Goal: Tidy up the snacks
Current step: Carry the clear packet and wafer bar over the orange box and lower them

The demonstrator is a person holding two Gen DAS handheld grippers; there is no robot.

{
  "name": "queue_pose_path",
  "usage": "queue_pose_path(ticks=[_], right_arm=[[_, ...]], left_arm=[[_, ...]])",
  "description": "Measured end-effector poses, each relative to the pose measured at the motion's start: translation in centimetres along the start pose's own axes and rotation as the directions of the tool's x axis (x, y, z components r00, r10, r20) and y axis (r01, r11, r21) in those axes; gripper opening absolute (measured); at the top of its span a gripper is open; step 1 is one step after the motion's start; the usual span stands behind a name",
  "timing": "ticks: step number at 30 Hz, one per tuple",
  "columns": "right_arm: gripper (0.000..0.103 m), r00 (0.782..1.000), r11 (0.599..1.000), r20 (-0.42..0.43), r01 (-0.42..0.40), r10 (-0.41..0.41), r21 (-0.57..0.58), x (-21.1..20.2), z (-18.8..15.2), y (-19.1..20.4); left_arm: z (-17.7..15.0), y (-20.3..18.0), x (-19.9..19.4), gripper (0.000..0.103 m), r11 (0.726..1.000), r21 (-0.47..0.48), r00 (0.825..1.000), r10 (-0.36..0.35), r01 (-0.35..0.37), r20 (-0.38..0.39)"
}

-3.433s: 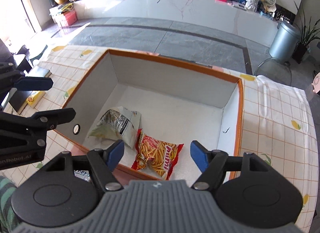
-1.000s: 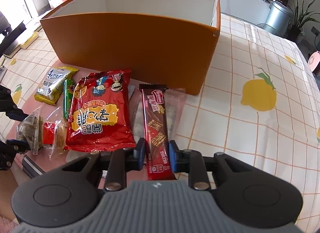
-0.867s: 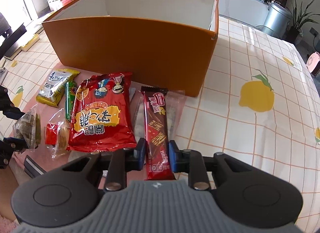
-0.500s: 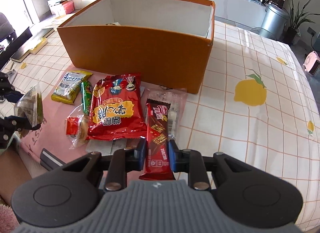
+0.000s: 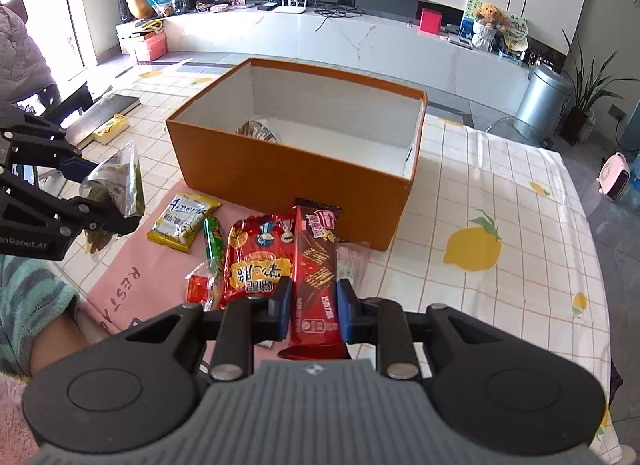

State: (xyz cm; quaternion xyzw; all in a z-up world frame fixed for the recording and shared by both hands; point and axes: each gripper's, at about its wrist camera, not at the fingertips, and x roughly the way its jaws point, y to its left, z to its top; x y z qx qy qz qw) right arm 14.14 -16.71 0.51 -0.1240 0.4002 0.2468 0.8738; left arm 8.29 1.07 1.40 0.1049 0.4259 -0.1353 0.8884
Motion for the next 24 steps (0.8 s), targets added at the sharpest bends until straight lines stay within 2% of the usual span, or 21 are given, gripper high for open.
queue_pose_path(ticks=[6,12,18,24], right_arm=[[0.020,0.998,0.999,0.053,0.032,-0.030,-0.027,-1.1,3.6,-0.5],[0.020,0.996,0.997,0.068,0.063,-0.060,-0.044,0.2,7.7,-1.0],[0.020,0.995,0.994,0.025,0.093,-0.092,-0.057,3.7,11.0,-1.7],[0.020,0.992,0.990,-0.043,0.115,-0.119,-0.082,8.7,13.1,-2.1]], left_arm=[[3.5,1.3,-0.5,0.043,0.998,-0.068,0.997,0.012,-0.007,0.076],[7.1,2.3,0.8,0.043,0.995,-0.100,0.992,0.030,-0.017,0.121],[9.4,3.8,3.7,0.043,0.991,-0.133,0.995,0.022,-0.009,0.096],[10.6,6.2,7.4,0.043,0.983,-0.185,1.000,0.015,-0.010,0.023]])
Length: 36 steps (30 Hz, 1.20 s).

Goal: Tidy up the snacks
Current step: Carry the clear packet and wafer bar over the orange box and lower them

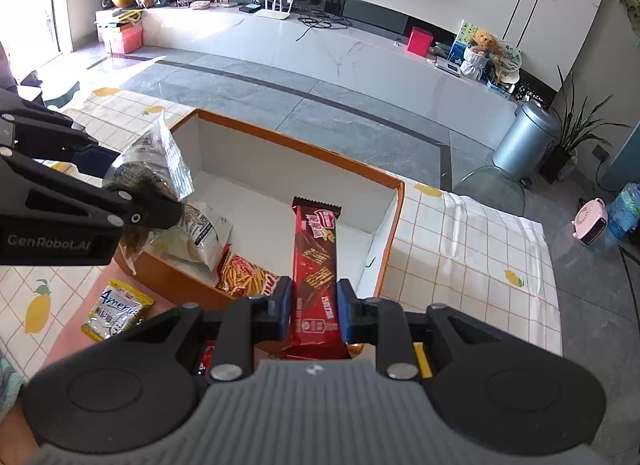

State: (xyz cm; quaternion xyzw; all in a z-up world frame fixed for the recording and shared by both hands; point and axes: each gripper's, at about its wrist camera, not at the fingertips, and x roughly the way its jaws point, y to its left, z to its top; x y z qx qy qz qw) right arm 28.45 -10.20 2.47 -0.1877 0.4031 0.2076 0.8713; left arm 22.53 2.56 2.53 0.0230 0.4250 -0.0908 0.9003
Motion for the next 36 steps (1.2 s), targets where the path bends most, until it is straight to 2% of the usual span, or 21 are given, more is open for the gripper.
queue_pose_path(ticks=[5,8,16,27,36], right_arm=[[0.020,0.997,1.000,-0.078,0.010,-0.011,-0.020,4.5,1.2,-0.2],[0.020,0.990,0.999,-0.140,-0.013,0.008,-0.033,7.0,1.7,0.1],[0.020,0.954,0.994,-0.293,-0.091,0.068,-0.063,12.3,2.5,0.6],[0.020,0.908,0.992,-0.404,-0.124,0.108,-0.013,15.8,2.2,0.2],[0.020,0.886,0.993,-0.452,-0.121,0.103,-0.011,17.3,2.4,0.2]], left_arm=[[0.3,1.0,3.3,0.043,1.000,0.012,0.996,0.005,-0.004,-0.094],[0.4,1.0,5.3,0.043,1.000,0.028,0.988,0.007,-0.002,-0.157],[0.8,2.0,8.5,0.039,1.000,0.016,0.960,-0.019,0.024,-0.279],[0.8,2.1,11.5,0.039,0.998,-0.009,0.923,-0.060,0.061,-0.379],[1.1,2.2,12.2,0.039,0.999,-0.012,0.922,-0.048,0.048,-0.383]])
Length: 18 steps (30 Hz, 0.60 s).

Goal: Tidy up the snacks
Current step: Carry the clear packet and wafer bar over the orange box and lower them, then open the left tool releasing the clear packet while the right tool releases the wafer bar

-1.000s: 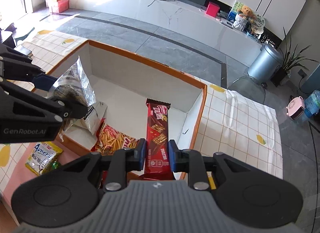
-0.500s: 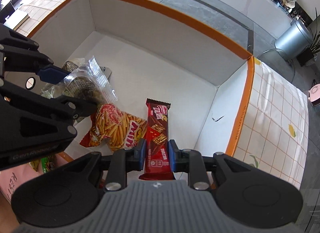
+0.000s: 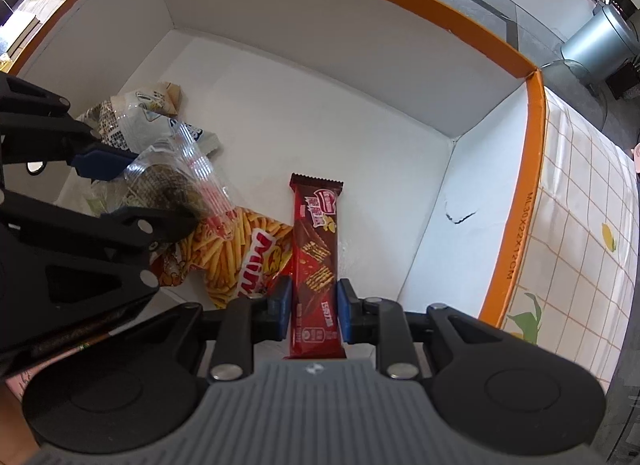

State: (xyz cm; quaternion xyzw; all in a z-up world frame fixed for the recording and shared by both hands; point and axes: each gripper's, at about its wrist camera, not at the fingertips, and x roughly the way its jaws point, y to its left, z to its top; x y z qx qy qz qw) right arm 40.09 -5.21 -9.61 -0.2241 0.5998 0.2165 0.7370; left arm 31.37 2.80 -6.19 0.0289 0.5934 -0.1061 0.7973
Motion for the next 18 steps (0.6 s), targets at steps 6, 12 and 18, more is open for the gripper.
queue_pose_path(ticks=[6,12,18], right_arm=[[0.022,1.000,1.000,0.008,0.013,-0.013,0.002,-0.1,0.5,0.7],[0.034,0.999,0.999,0.022,0.030,-0.030,0.014,-0.9,0.3,0.9],[0.042,0.997,0.998,0.046,0.061,-0.062,0.025,-2.3,-0.2,0.8]], left_arm=[[-0.3,0.4,-0.1,0.041,1.000,-0.017,1.000,0.011,-0.011,-0.004],[-0.6,0.5,-1.0,0.057,0.999,-0.020,0.999,0.044,-0.044,0.020],[-0.9,0.1,-2.6,0.067,0.993,0.008,0.992,0.116,-0.117,0.056]])
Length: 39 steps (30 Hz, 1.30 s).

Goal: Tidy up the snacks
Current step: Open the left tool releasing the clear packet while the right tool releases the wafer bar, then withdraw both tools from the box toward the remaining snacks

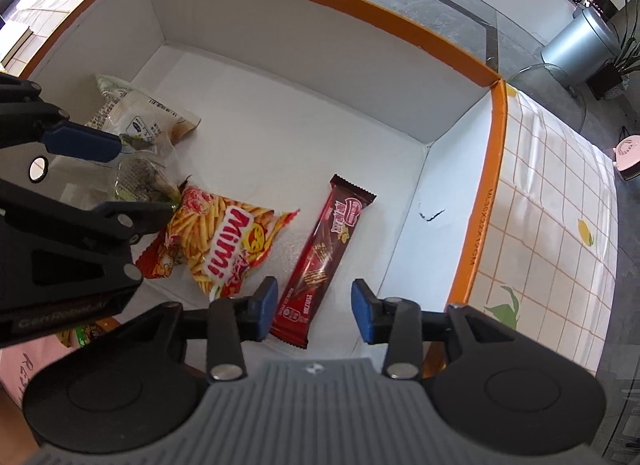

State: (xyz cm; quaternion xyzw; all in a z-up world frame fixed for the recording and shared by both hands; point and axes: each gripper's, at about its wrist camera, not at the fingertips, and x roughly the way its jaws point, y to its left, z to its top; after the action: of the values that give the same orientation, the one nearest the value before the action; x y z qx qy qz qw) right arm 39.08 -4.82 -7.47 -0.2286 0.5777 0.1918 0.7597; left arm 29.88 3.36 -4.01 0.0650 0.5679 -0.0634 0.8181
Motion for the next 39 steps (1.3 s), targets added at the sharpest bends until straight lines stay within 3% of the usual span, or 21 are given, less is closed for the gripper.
queue_pose_path(ticks=[5,7,18,26,32,39], right_arm=[[0.048,1.000,1.000,0.023,0.014,-0.014,0.005,-1.3,-0.4,-0.1],[0.055,0.999,1.000,0.029,0.013,-0.013,-0.014,-1.8,-0.7,0.3],[0.057,0.993,0.998,0.111,0.038,-0.032,-0.057,-6.1,-2.3,2.0],[0.058,0.981,0.999,0.192,0.040,-0.034,-0.031,-9.5,-4.6,2.5],[0.058,0.955,0.999,0.296,-0.012,0.001,0.036,-11.7,-8.2,2.8],[0.058,0.899,0.990,0.438,-0.084,0.026,0.114,-13.1,-14.4,3.6]], left_arm=[[-0.3,-0.2,-1.5,0.068,0.999,0.014,0.999,0.046,-0.046,0.024],[-0.5,-0.2,-2.2,0.068,0.998,0.017,0.998,0.053,-0.054,0.034],[-2.4,-0.3,-7.3,0.068,0.997,0.002,0.988,0.073,-0.074,0.133],[-5.1,-0.7,-11.5,0.068,0.997,-0.015,0.969,0.076,-0.075,0.233],[-8.0,-1.6,-14.3,0.068,0.998,-0.034,0.945,0.052,-0.043,0.323],[-12.0,-2.2,-15.3,0.068,0.998,-0.063,0.926,0.014,0.011,0.376]])
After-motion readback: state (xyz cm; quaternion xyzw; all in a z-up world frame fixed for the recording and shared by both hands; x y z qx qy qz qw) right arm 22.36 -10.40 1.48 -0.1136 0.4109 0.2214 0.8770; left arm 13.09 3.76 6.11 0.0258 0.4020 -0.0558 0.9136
